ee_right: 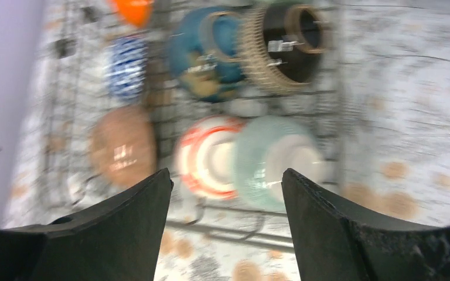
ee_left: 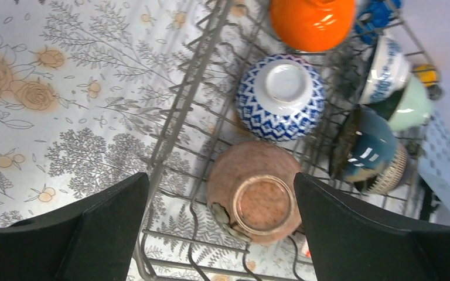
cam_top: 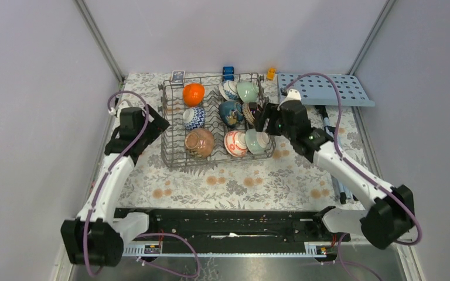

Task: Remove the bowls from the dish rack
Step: Pick up the bowl from the dish rack.

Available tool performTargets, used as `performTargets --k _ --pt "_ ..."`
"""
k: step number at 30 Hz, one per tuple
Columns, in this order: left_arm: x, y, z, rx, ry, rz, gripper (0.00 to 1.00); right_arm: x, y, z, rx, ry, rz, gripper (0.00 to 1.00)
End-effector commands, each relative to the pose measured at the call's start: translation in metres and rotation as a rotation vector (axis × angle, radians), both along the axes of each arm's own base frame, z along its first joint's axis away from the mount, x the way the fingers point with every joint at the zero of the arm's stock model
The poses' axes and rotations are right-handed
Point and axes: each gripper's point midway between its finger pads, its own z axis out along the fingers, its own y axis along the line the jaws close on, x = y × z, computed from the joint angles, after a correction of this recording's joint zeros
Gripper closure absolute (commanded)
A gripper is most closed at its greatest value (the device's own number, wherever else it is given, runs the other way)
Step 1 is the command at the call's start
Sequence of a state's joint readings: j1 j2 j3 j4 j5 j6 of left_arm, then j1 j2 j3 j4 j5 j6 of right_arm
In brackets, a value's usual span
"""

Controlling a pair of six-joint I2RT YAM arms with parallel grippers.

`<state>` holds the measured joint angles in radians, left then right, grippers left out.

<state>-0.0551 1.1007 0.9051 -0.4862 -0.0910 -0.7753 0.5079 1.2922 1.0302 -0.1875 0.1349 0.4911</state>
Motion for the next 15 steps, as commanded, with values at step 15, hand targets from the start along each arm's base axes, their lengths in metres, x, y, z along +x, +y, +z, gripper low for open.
performTargets --k 15 --pt "-0.041 -0.09 -0.002 -0.337 -0.186 -0.422 0.09 -0.053 0.168 0.033 0.647 0.039 0.476 0.0"
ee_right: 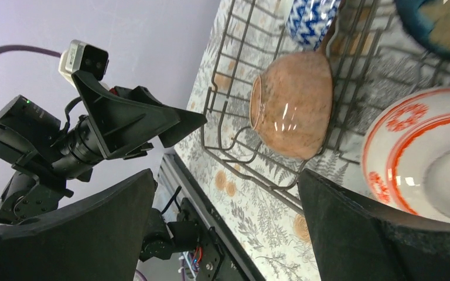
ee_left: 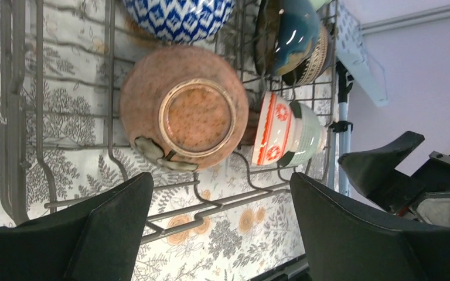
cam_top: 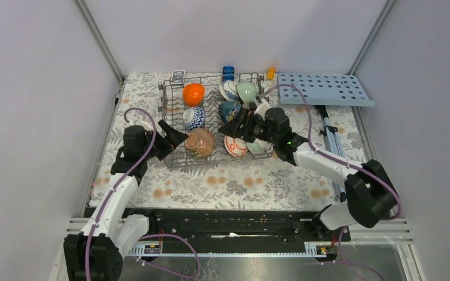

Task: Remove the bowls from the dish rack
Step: Pick up the bowl from the dish rack.

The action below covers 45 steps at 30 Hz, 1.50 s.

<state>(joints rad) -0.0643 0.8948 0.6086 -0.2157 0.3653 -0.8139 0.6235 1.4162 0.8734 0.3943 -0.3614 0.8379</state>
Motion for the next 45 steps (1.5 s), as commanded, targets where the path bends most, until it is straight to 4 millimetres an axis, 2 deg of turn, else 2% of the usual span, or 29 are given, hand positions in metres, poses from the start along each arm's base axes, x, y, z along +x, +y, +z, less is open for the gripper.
performTargets --k 1,9,14,18,24,32,40,45 --pt "0.001 -0.012 -0.002 -0.039 -0.021 -0.052 0.11 -0.003 0.034 0.009 0.061 -0.007 0.025 0.0" --pt "0.006 0.002 -0.031 0.019 0.076 0.028 0.21 0.019 0.053 -0.043 -0.084 0.104 -0.073 0.0" --pt "0.012 0.006 -0.043 0.041 0.115 0.048 0.29 0.026 0.061 -0.06 -0.108 0.129 -0.086 0.01" --pt "0.015 0.006 -0.051 0.046 0.139 0.05 0.37 0.032 0.066 -0.073 -0.129 0.154 -0.093 0.05" --pt "0.018 0.005 -0.056 0.048 0.15 0.046 0.41 0.036 0.072 -0.088 -0.159 0.182 -0.092 0.11" --pt "0.018 0.002 -0.058 0.05 0.153 0.016 0.41 0.038 0.076 -0.111 -0.206 0.214 -0.072 0.12" --pt "0.017 -0.002 -0.057 0.043 0.156 -0.008 0.39 0.037 0.082 -0.112 -0.238 0.189 -0.015 0.14" --pt "0.018 -0.002 -0.059 0.042 0.163 -0.013 0.39 0.034 0.088 -0.115 -0.242 0.198 0.018 0.19"
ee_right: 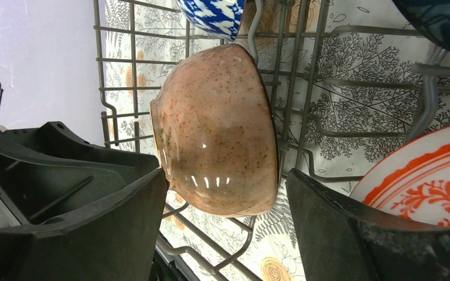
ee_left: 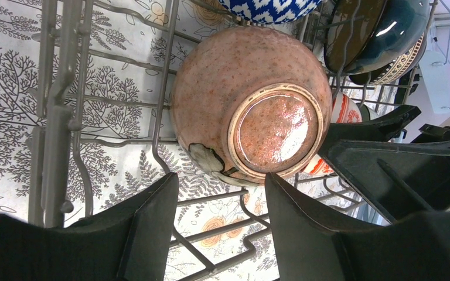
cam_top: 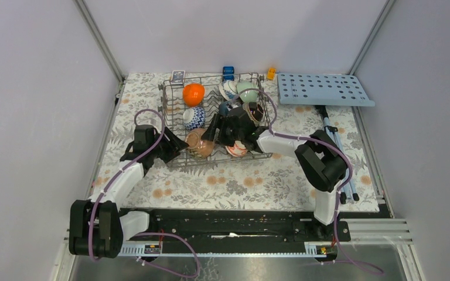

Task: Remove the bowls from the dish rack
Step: Pick up the bowl from the dish rack.

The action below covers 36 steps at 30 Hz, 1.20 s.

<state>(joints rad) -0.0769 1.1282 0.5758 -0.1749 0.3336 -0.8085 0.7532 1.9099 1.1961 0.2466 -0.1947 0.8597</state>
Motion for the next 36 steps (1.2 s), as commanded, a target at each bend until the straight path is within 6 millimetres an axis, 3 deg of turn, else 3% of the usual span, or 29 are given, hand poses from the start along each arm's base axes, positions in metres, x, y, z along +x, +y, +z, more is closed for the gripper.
performTargets --k 1,11,28,36 --pt "0.012 -0.003 0.014 0.001 -0.055 -0.025 0.39 -0.004 0.013 0.005 0.008 -0.011 0.061 0.2" --pt "0.013 -0.003 0.007 0.005 -0.041 -0.027 0.39 -0.011 0.023 0.001 0.056 0.024 0.086 0.25" --pt "0.014 0.0 0.0 0.021 -0.019 -0.007 0.4 -0.019 0.04 0.016 0.213 0.022 0.142 0.33" --pt "0.017 0.005 0.006 0.047 -0.029 0.005 0.41 -0.015 0.045 0.022 0.298 0.024 0.115 0.35"
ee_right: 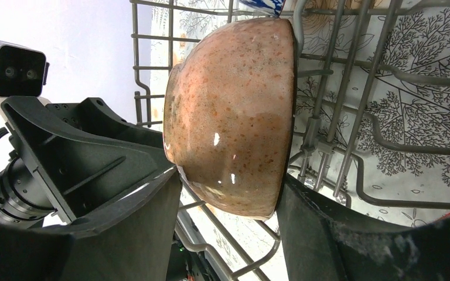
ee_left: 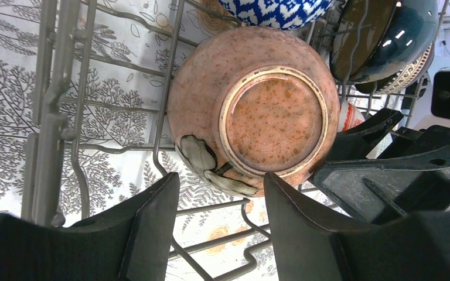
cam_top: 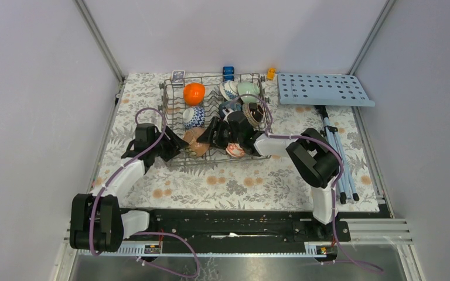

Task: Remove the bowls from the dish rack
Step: Pick up the bowl from the dish rack.

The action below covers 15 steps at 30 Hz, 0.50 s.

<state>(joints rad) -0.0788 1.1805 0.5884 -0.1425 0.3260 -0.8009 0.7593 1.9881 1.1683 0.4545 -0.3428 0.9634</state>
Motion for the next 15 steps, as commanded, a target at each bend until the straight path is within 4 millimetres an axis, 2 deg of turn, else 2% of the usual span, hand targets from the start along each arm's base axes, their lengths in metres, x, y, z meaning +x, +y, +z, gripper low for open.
performTargets --k 1,15 --pt "0.009 0.005 0.011 0.038 -0.035 0.005 0.41 -0.002 0.017 0.025 0.146 -0.028 0.016 0.36" --pt "0.007 0.004 0.005 0.042 -0.018 -0.004 0.41 0.001 0.011 0.038 0.337 -0.01 -0.032 0.46"
